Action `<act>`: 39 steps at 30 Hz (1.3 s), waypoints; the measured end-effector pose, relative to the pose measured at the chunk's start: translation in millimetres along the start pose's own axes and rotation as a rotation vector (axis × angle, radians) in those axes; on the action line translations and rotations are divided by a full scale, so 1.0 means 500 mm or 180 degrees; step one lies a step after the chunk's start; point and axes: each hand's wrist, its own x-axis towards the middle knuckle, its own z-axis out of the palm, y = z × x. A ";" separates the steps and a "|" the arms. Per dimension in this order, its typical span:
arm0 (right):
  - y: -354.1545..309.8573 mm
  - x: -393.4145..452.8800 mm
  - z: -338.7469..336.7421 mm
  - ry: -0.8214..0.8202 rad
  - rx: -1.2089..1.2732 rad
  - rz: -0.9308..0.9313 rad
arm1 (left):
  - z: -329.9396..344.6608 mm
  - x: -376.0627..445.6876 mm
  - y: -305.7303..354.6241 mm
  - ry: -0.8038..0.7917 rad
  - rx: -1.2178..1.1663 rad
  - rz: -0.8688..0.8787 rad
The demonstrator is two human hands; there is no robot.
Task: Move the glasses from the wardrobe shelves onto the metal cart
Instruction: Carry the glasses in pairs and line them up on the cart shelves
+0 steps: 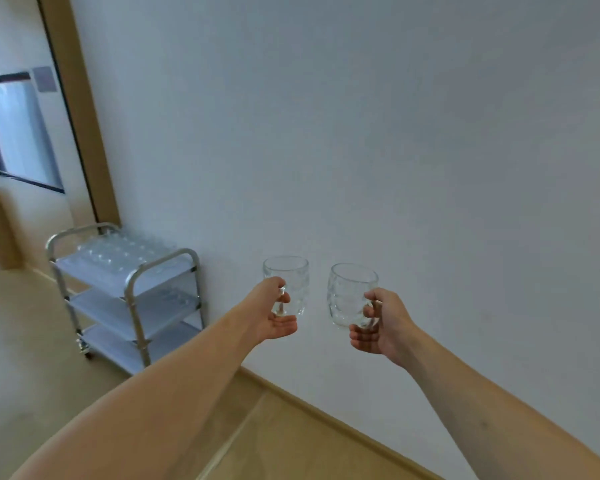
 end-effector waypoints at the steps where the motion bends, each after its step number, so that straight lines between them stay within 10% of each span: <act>1: 0.004 0.014 0.039 -0.0077 -0.0052 0.0037 | -0.037 0.007 0.004 0.0067 -0.0046 -0.0019; 22: 0.037 0.434 0.796 -0.1804 -0.1101 0.0475 | -0.635 0.227 0.167 0.1813 -0.0790 -0.0093; 39: 0.115 0.705 1.211 -0.1917 -0.1547 0.0793 | -1.004 0.504 0.265 0.2013 -0.1198 -0.0381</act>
